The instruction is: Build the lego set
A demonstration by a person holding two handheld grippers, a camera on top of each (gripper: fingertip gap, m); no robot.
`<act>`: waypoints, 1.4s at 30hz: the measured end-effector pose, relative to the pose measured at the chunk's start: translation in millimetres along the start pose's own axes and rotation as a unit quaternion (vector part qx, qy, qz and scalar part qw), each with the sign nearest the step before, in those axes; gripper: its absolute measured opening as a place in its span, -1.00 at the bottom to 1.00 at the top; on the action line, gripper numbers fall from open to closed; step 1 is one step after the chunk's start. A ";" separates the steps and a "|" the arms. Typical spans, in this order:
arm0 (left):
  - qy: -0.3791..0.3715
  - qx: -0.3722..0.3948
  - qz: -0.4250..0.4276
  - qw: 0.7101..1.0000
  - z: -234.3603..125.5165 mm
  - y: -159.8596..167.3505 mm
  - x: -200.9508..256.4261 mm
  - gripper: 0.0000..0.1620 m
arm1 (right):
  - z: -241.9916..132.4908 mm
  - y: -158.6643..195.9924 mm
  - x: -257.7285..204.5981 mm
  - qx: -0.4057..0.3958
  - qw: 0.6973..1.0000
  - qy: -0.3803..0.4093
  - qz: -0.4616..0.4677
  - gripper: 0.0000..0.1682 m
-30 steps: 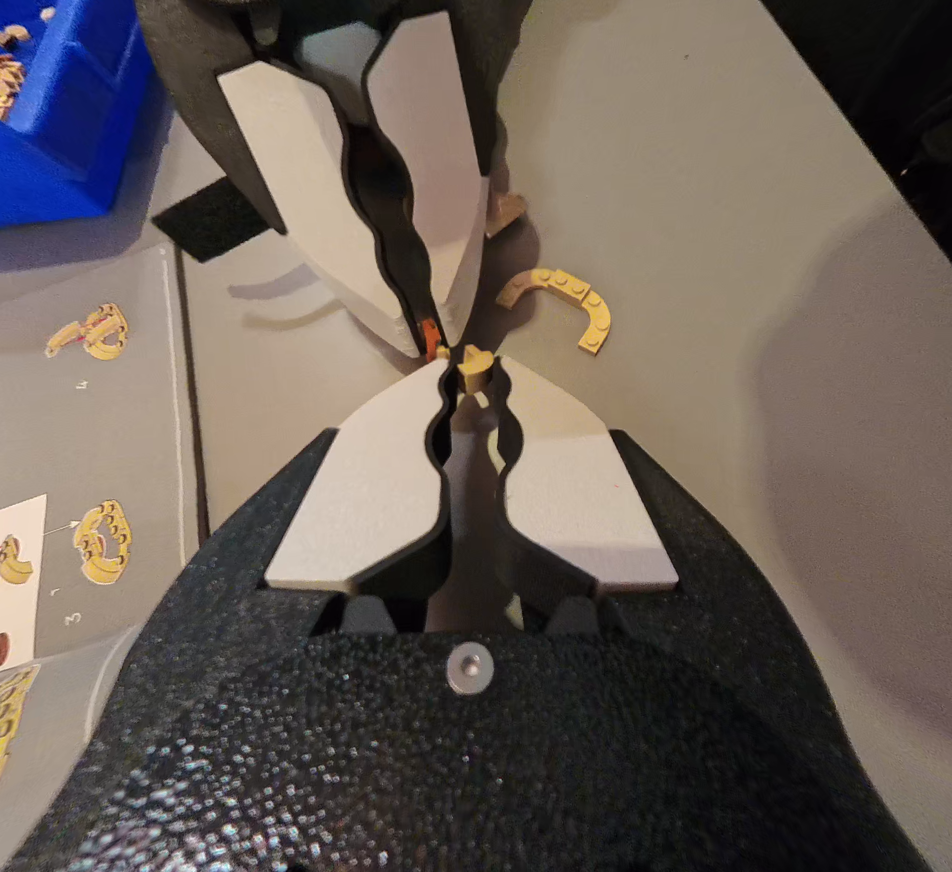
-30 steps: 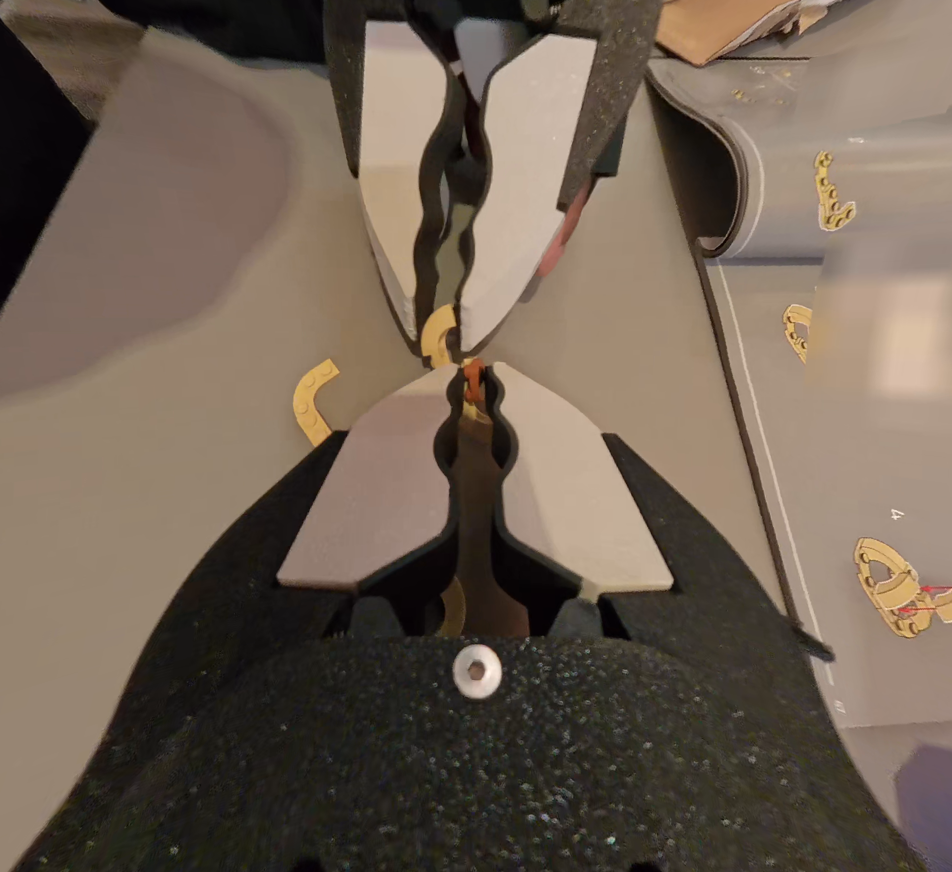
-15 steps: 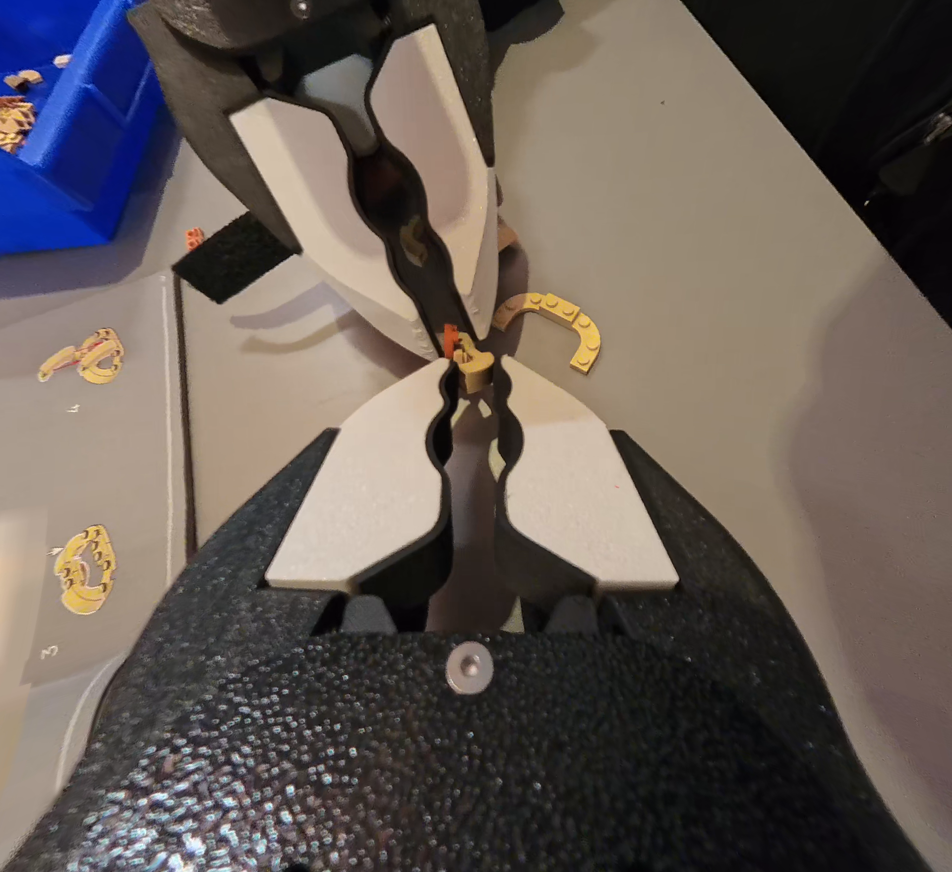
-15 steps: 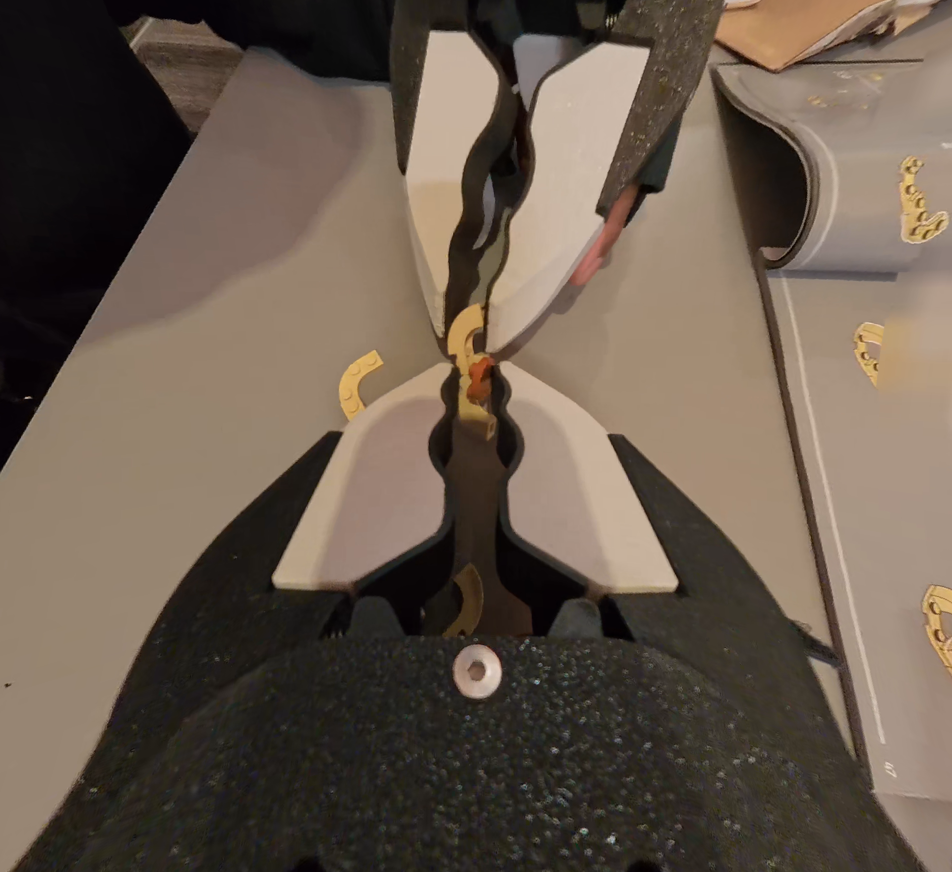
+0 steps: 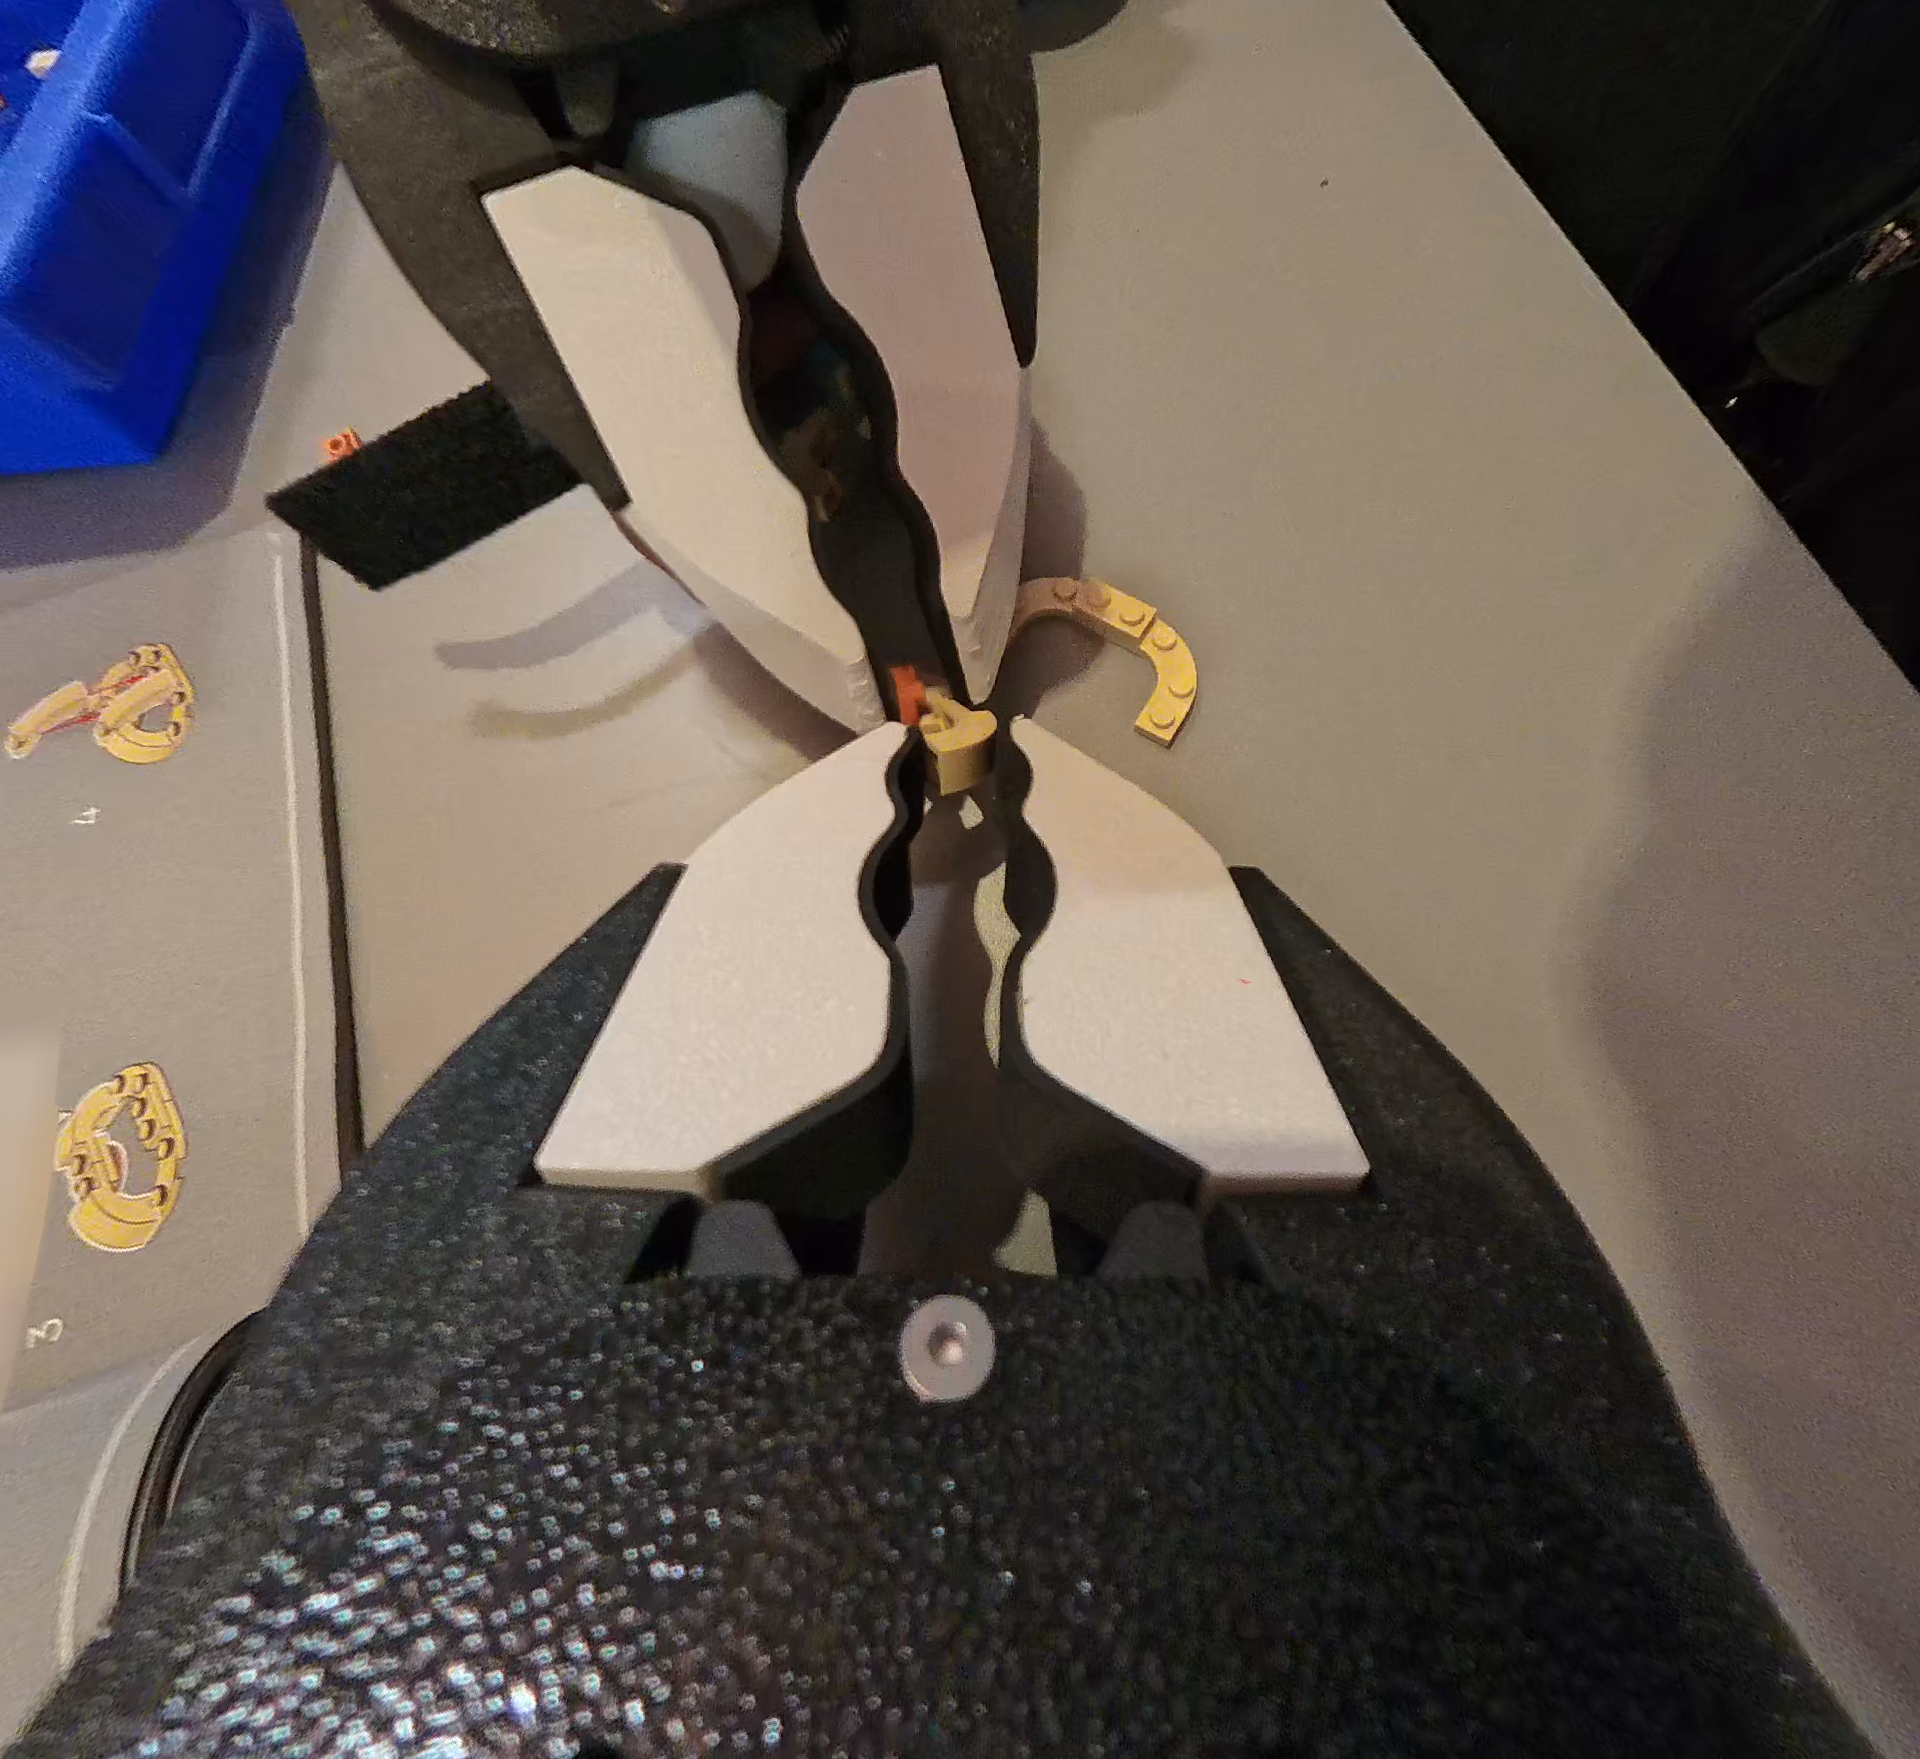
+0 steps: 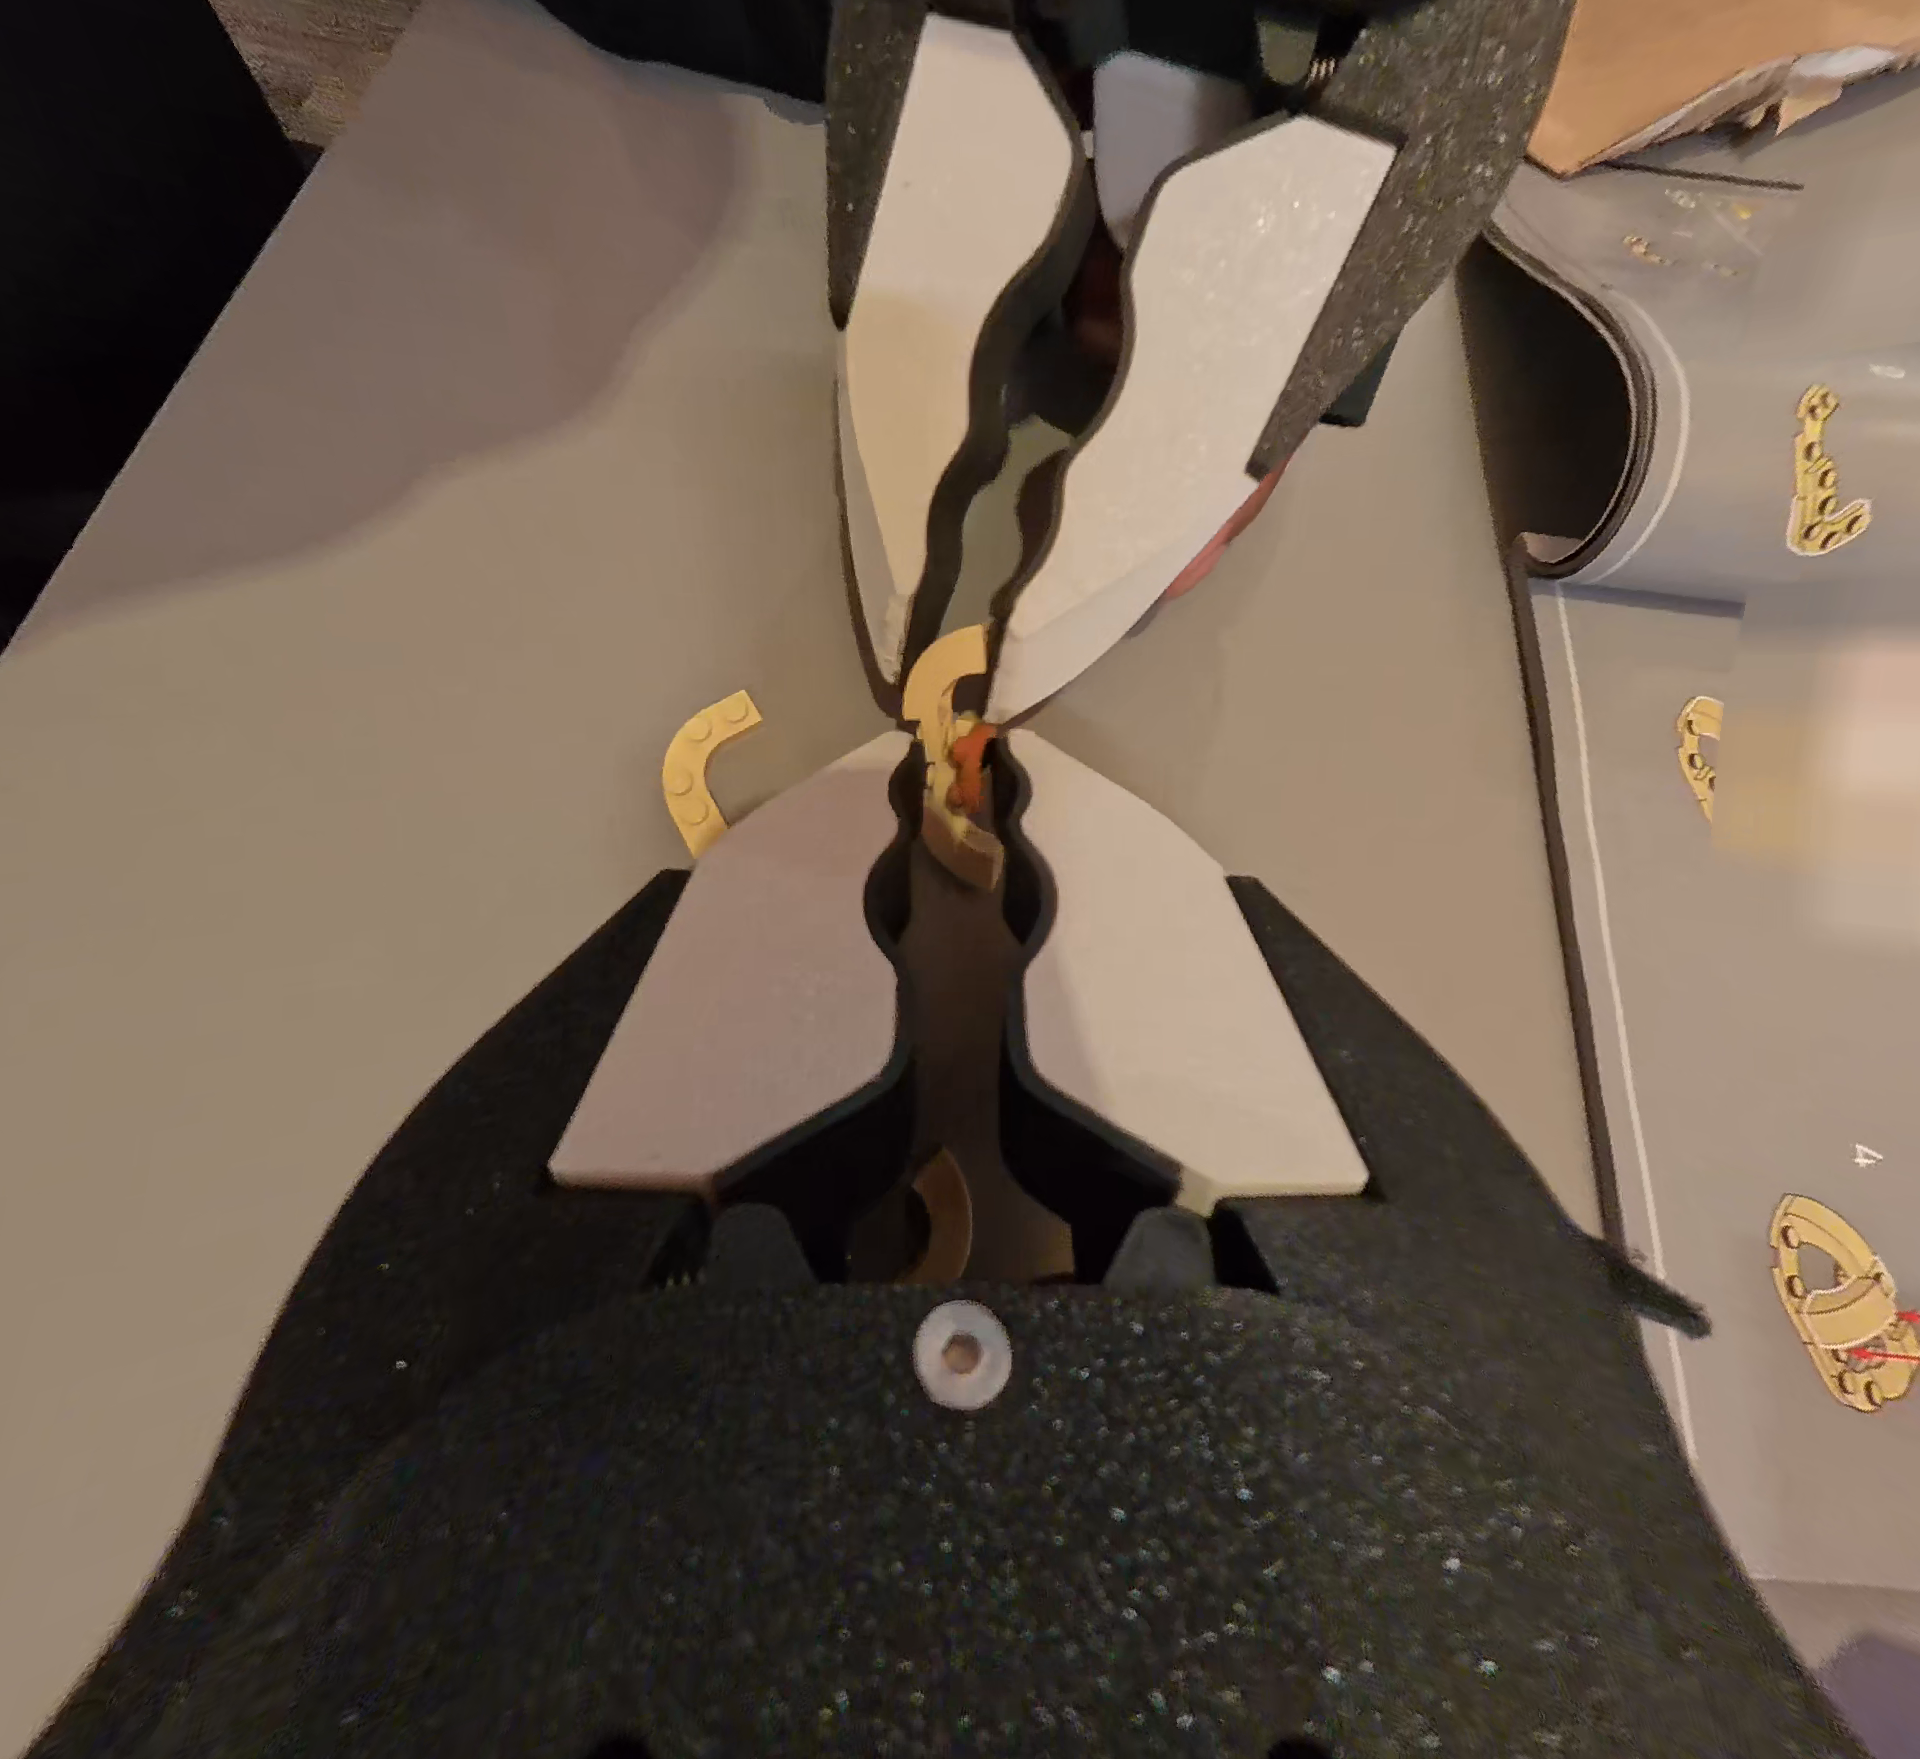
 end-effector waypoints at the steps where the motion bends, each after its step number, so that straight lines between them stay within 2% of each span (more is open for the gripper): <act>1: 0.001 0.002 -0.001 1.000 -0.5 -0.2 -0.1 -0.85 | -0.4 -0.6 0.0 0.003 1.000 0.004 -0.005 -0.87; 8: 0.002 0.010 -0.013 1.000 -2.8 -0.4 -2.1 -0.85 | -1.6 -3.5 -0.4 0.006 0.998 0.042 -0.049 -0.89; 17: 0.001 -0.003 0.033 0.999 0.7 0.4 3.5 -0.85 | 0.3 -1.9 -5.7 0.003 0.999 -0.002 -0.037 -0.84; 30: -0.009 0.020 0.061 0.998 -2.9 -5.9 4.3 -0.85 | -4.7 -6.7 -3.7 0.016 0.999 0.007 -0.043 -0.89; 42: 0.020 0.024 0.080 0.996 -1.8 -7.3 14.7 -0.85 | -5.3 -6.1 -10.7 0.032 0.997 -0.067 -0.001 -0.90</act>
Point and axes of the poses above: each gripper's, where its closed fingertips meet, z out along the fingers, y out of its underside, x = y × z across the jaws, the point moved 4 cm from there along -z, back along the fingers, and after that the axes turned 2 degrees about -x, right-handed, at the moved point
